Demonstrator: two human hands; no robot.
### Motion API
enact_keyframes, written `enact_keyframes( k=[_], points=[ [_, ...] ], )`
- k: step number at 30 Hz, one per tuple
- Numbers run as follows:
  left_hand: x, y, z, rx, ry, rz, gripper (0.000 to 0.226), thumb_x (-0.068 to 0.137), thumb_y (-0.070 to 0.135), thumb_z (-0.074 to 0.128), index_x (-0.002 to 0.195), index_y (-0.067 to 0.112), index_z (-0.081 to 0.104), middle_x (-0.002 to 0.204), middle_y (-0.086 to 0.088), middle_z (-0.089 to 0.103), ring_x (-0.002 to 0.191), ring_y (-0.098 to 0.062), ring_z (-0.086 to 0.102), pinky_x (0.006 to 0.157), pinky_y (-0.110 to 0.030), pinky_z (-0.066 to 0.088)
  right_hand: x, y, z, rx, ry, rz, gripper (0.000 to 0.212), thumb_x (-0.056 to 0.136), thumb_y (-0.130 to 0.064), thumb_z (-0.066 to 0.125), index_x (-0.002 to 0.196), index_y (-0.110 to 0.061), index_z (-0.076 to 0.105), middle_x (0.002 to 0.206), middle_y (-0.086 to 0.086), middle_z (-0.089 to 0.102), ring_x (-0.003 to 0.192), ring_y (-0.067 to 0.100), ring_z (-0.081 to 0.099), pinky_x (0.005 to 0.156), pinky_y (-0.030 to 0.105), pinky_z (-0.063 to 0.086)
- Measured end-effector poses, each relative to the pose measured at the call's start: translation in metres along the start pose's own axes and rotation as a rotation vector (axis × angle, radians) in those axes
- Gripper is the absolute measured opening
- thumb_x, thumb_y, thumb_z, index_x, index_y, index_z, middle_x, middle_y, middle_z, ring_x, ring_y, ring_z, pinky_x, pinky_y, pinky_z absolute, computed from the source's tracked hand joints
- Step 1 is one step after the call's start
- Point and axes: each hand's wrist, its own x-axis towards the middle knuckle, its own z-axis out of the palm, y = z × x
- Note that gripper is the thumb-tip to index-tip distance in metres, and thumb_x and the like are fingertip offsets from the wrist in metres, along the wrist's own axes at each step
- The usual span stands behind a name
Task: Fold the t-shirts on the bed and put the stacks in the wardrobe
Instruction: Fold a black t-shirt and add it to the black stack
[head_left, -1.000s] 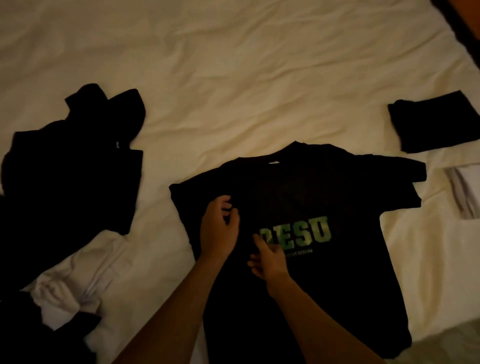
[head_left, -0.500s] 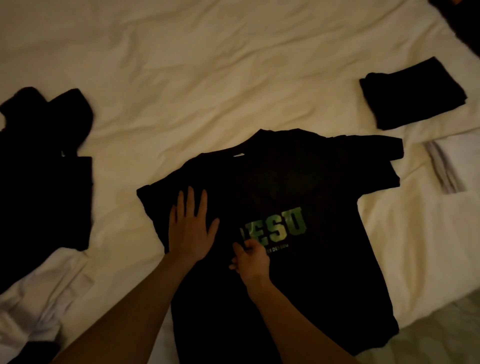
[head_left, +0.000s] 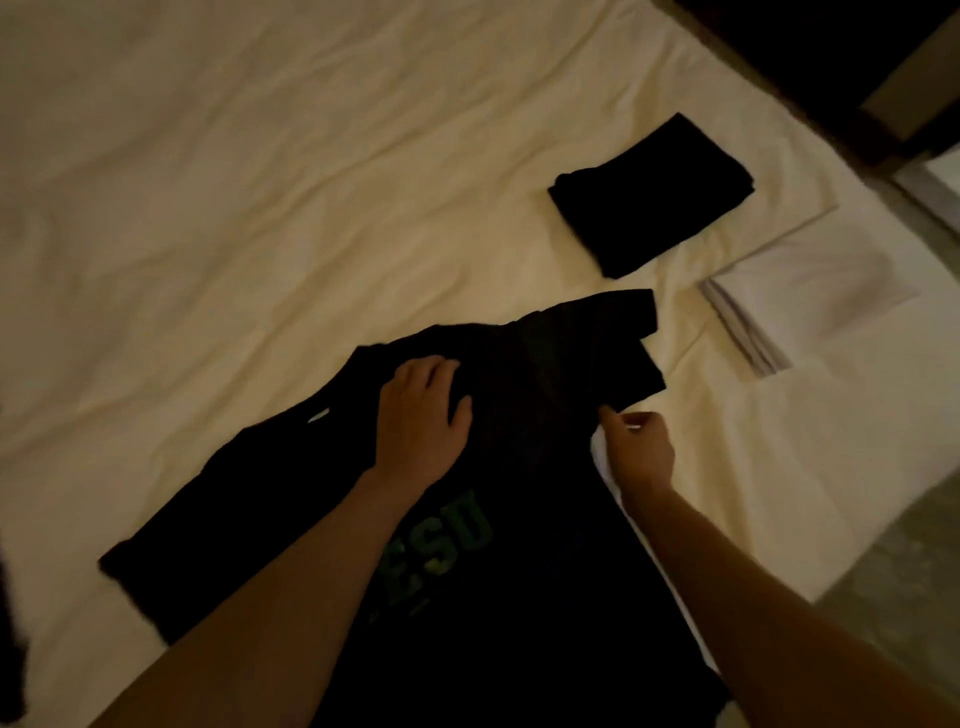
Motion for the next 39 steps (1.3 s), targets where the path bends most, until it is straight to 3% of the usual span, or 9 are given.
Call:
enact_keyframes(
  k=[3,6,9,15,20,26,32,36,39],
  points=[
    [0.067,0.047,0.024,0.062,-0.140,0.129,0.055,0.097,0.037,0.052,0.145,0.012,0.044,0.145,-0.008,0.046,0.135,-0.029,0.037,0.109,-0.042,0.032,0.051,-0.007,-0.027,0.169,-0.071,0.164,0.063,0.085,-0.050,0.069,0.117,0.002,0.056,0.098,0.016,0.060,0.086,0.029,0.060,0.065,0.037,0.047],
    [0.127,0.088,0.052,0.103,-0.317,0.135,0.070,0.095,0.047,0.052,0.153,0.014,0.028,0.154,-0.008,0.034,0.139,-0.030,0.030,0.112,-0.044,0.029,0.074,-0.006,-0.029,0.377,-0.140,0.220,0.041,0.087,-0.035,0.073,0.095,0.004,0.061,0.072,0.012,0.060,0.059,0.019,0.059,0.053,0.029,0.048],
    [0.170,0.120,0.080,-0.003,-0.389,0.000,0.074,0.090,0.057,0.056,0.149,0.017,0.033,0.146,-0.008,0.043,0.132,-0.031,0.041,0.107,-0.044,0.036,0.079,-0.009,-0.027,0.482,-0.167,0.187,0.016,0.093,-0.019,0.066,0.092,-0.003,0.063,0.069,0.004,0.061,0.046,0.008,0.057,0.043,0.020,0.043],
    [0.206,0.159,0.110,-0.305,-0.436,-0.198,0.033,0.086,0.035,0.067,0.112,0.017,0.058,0.104,-0.001,0.065,0.098,-0.023,0.064,0.084,-0.034,0.052,0.085,0.001,-0.050,0.646,-0.144,0.173,0.011,0.098,-0.013,0.057,0.104,-0.012,0.067,0.068,-0.004,0.063,0.049,0.003,0.058,0.044,0.016,0.043],
    [0.214,0.164,0.097,-0.528,-0.464,-0.244,0.027,0.092,0.025,0.060,0.118,0.019,0.060,0.108,0.001,0.063,0.094,-0.014,0.062,0.072,-0.023,0.048,0.085,0.007,-0.068,0.625,-0.112,0.154,0.013,0.098,-0.016,0.058,0.089,-0.011,0.066,0.069,0.004,0.057,0.058,0.012,0.050,0.056,0.024,0.041],
    [0.209,0.161,0.054,-0.577,-0.661,-0.159,0.028,0.083,0.033,0.075,0.105,0.015,0.076,0.104,-0.004,0.073,0.097,-0.018,0.068,0.091,-0.030,0.052,0.062,-0.007,-0.069,0.670,-0.096,0.060,0.017,0.100,-0.019,0.054,0.092,-0.011,0.065,0.076,0.007,0.062,0.061,0.015,0.054,0.057,0.026,0.042],
    [0.184,0.126,0.001,-0.556,-0.485,-0.053,0.039,0.095,0.016,0.058,0.134,0.024,0.057,0.102,0.001,0.071,0.084,-0.014,0.066,0.084,-0.029,0.051,0.011,-0.018,-0.053,0.478,-0.043,-0.190,0.018,0.100,-0.023,0.052,0.101,-0.009,0.065,0.076,0.001,0.065,0.060,0.006,0.060,0.060,0.021,0.046],
    [0.145,0.098,-0.046,-0.567,-0.350,-0.006,0.024,0.086,0.012,0.062,0.098,0.032,0.069,0.096,0.011,0.072,0.081,-0.005,0.066,0.080,-0.022,0.049,-0.028,-0.013,-0.048,0.300,-0.043,-0.420,0.012,0.098,-0.022,0.057,0.102,-0.021,0.067,0.086,-0.008,0.069,0.072,0.007,0.064,0.067,0.020,0.051],
    [0.097,0.067,-0.069,-0.472,-0.189,-0.052,0.025,0.086,0.007,0.061,0.082,0.030,0.071,0.099,0.005,0.069,0.082,-0.013,0.062,0.069,-0.008,0.040,-0.057,0.005,-0.030,0.082,-0.070,-0.616,0.014,0.094,-0.019,0.063,0.106,-0.023,0.069,0.097,-0.009,0.063,0.080,0.002,0.061,0.071,0.013,0.047]
  ],
)
